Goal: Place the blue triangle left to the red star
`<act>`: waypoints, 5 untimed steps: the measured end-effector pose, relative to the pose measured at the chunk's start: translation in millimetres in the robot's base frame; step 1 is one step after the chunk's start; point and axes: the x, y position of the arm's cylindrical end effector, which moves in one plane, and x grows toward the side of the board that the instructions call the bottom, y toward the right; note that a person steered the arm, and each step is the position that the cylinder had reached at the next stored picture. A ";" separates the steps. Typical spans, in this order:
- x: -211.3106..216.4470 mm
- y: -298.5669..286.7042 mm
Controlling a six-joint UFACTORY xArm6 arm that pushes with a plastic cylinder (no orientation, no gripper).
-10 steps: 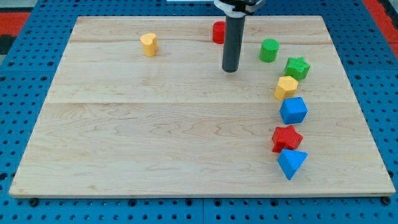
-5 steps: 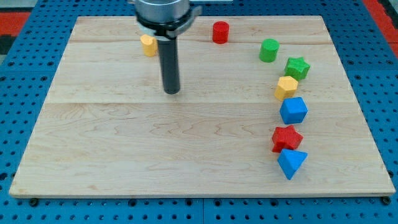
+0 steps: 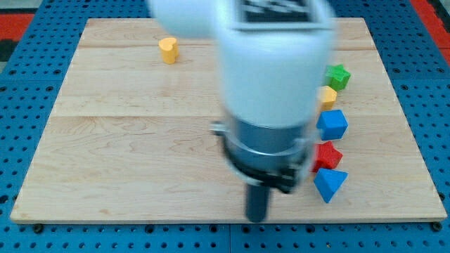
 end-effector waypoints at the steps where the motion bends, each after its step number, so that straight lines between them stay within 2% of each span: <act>1: 0.6 83.0; 3: -9.5 169.7; 5: -15.4 156.0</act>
